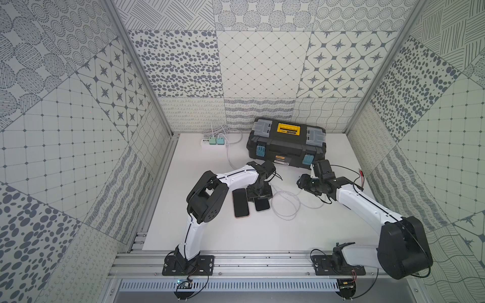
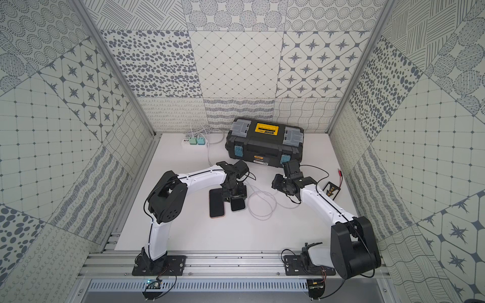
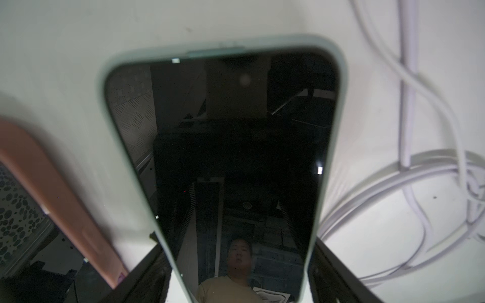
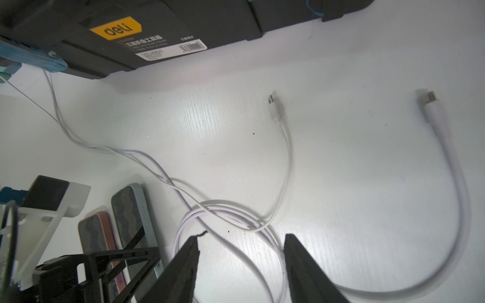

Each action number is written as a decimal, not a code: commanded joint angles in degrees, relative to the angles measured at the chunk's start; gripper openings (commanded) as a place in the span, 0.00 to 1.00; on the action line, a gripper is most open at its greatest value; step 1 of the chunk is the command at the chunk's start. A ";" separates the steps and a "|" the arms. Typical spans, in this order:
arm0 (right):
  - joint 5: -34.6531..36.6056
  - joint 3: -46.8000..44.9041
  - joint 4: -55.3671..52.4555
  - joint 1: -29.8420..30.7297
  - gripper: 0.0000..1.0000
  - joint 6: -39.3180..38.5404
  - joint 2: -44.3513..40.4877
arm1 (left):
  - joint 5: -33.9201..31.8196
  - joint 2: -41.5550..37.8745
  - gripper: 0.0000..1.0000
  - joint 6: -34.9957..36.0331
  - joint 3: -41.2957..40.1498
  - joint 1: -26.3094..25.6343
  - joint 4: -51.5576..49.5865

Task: Unplug the charging cable from the phone
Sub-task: Place the phone at the center of the board.

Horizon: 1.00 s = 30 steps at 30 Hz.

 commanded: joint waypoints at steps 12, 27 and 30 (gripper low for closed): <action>0.58 -0.62 1.09 -0.77 0.60 -0.14 -0.19 | -0.21 0.61 0.11 2.60 1.42 -0.37 -4.75; -0.35 1.12 1.06 -0.87 0.67 -0.46 1.36 | -2.38 -2.67 0.73 3.83 4.42 -0.36 -5.51; -0.16 1.51 1.06 -0.87 0.67 -0.35 1.51 | -2.55 -3.42 0.73 3.72 4.75 -0.25 -5.61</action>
